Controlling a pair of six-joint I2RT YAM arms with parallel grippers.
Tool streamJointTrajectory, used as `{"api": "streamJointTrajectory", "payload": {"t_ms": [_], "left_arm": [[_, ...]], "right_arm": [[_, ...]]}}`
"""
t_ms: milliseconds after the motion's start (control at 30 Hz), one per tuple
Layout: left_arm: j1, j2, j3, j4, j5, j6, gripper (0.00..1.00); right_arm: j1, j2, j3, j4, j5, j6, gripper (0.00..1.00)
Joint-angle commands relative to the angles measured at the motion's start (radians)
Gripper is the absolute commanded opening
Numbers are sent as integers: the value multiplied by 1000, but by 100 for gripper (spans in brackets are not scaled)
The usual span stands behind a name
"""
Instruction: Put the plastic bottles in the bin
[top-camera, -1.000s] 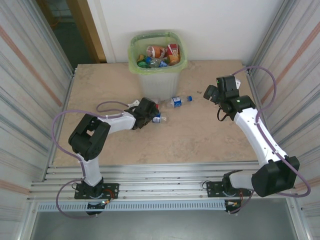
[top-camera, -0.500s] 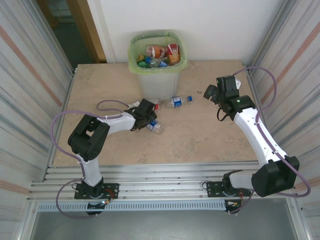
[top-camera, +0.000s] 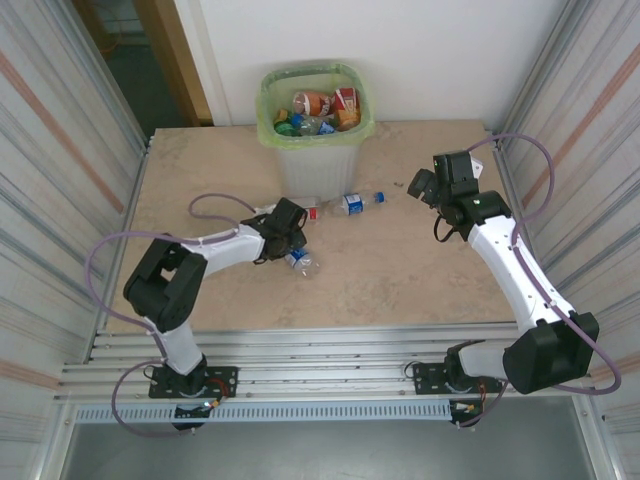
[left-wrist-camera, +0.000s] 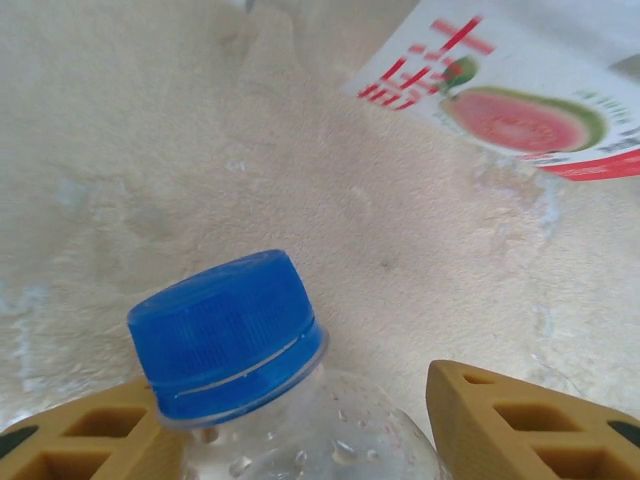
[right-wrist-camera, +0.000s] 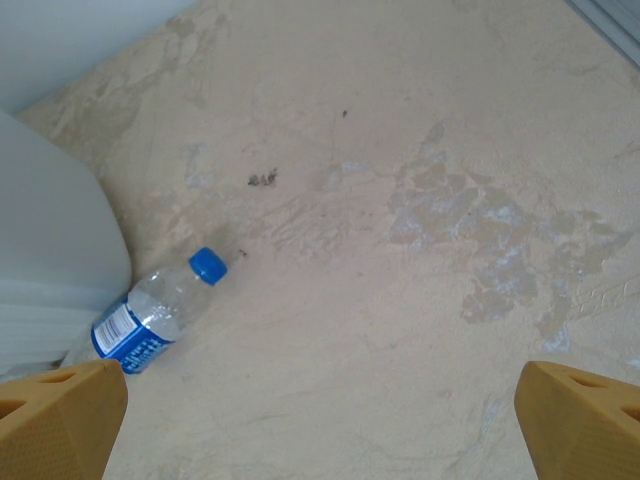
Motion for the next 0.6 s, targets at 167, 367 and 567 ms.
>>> {"api": "streamJointTrajectory", "payload": {"t_ms": [167,367,567], "left_arm": [[-4,-253,-23,-28,-133,286,37],[41,-375,45,-42,1,499,38],[106,-456,116,-31,200,629,40]], "right_arm": [[-8,-41,-6,-12,28,23,98],[-8,-70,-37,-1,20,26,98],[-6,-78,-56,-2,10,34,98]]}}
